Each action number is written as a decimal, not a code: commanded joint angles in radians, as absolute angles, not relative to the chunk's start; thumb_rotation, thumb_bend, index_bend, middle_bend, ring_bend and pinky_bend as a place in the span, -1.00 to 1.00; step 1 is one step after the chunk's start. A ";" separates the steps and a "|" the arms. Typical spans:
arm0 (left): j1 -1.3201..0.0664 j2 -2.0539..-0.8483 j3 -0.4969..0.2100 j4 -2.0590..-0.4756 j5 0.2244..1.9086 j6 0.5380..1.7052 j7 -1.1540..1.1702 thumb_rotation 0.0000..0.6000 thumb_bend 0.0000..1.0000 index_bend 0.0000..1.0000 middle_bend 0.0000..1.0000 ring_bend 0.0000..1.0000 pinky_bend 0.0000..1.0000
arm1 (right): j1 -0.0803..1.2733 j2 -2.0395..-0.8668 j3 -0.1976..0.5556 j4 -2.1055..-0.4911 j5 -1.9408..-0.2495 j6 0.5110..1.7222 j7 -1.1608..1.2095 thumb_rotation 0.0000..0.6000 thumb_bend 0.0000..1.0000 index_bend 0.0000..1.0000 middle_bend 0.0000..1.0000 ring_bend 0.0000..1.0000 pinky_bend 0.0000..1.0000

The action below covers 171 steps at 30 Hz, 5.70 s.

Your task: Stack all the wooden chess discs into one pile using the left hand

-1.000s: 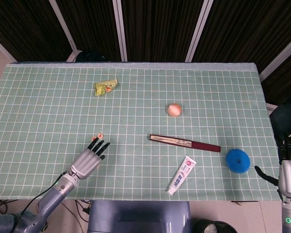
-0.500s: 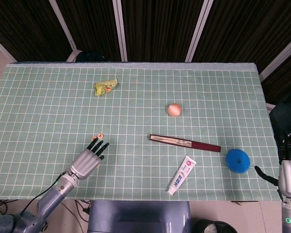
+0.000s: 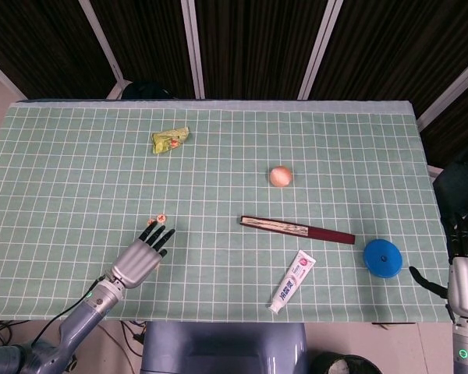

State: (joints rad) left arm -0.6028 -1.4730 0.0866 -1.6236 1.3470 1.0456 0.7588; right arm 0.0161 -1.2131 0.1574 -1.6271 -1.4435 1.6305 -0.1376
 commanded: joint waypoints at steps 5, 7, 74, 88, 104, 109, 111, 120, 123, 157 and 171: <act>-0.600 -1.474 0.084 -1.625 1.352 1.042 0.761 1.00 -0.38 -0.10 -0.99 -1.00 -1.00 | 0.016 -1.213 0.158 -1.628 -1.443 1.632 -0.138 1.00 -0.54 -0.82 -0.97 -1.00 -1.00; -0.600 -1.474 0.084 -1.625 1.351 1.040 0.762 1.00 -0.38 -0.11 -0.99 -1.00 -1.00 | 0.016 -1.213 0.158 -1.628 -1.444 1.632 -0.139 1.00 -0.54 -0.82 -0.97 -1.00 -1.00; -0.770 -1.646 -0.086 -1.310 0.934 0.968 0.826 1.00 -0.48 -0.08 -1.00 -1.00 -1.00 | 0.016 -1.215 0.164 -1.633 -1.427 1.627 -0.139 1.00 -0.53 -0.82 -0.97 -1.00 -1.00; -0.776 -1.654 -0.077 -1.308 0.934 0.976 0.833 1.00 -0.43 -0.03 -1.00 -1.00 -1.00 | 0.016 -1.215 0.164 -1.633 -1.425 1.626 -0.138 1.00 -0.54 -0.82 -0.97 -1.00 -1.00; -0.782 -1.666 -0.076 -1.295 0.917 0.983 0.852 1.00 -0.41 -0.08 -1.00 -1.00 -1.00 | 0.016 -1.214 0.164 -1.633 -1.424 1.625 -0.140 1.00 -0.54 -0.82 -0.97 -1.00 -1.00; -0.783 -1.673 -0.071 -1.287 0.907 0.982 0.867 1.00 -0.41 -0.10 -1.00 -1.00 -1.00 | 0.016 -1.214 0.164 -1.634 -1.422 1.623 -0.140 1.00 -0.53 -0.82 -0.97 -1.00 -1.00; -0.784 -1.675 -0.071 -1.286 0.904 0.982 0.871 1.00 -0.41 -0.09 -1.00 -1.00 -1.00 | 0.016 -1.213 0.164 -1.635 -1.422 1.623 -0.139 1.00 -0.54 -0.82 -0.97 -1.00 -1.00; -0.787 -1.672 -0.074 -1.299 0.915 0.995 0.869 1.00 -0.40 0.03 -1.00 -1.00 -1.00 | 0.016 -1.213 0.164 -1.637 -1.421 1.622 -0.136 1.00 -0.53 -0.82 -0.97 -1.00 -1.00; -0.786 -1.664 -0.077 -1.309 0.917 1.002 0.865 1.00 -0.40 0.03 -1.00 -1.00 -1.00 | 0.016 -1.212 0.164 -1.637 -1.423 1.623 -0.135 1.00 -0.53 -0.82 -0.97 -1.00 -1.00; -0.714 -1.369 0.058 -1.828 1.041 1.095 0.905 1.00 -0.39 0.01 -1.00 -1.00 -1.00 | 0.015 -1.210 0.164 -1.640 -1.421 1.623 -0.134 1.00 -0.54 -0.82 -0.97 -1.00 -1.00; -0.706 -1.437 0.094 -1.785 1.101 1.104 0.955 1.00 -0.39 0.00 -1.00 -1.00 -1.00 | 0.016 -1.211 0.164 -1.638 -1.423 1.623 -0.132 1.00 -0.53 -0.82 -0.97 -1.00 -1.00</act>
State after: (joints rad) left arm -0.7078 -1.4321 0.0915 -1.7896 1.0958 1.1023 0.9523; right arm 0.0159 -1.2105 0.1645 -1.6379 -1.4227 1.6235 -0.1320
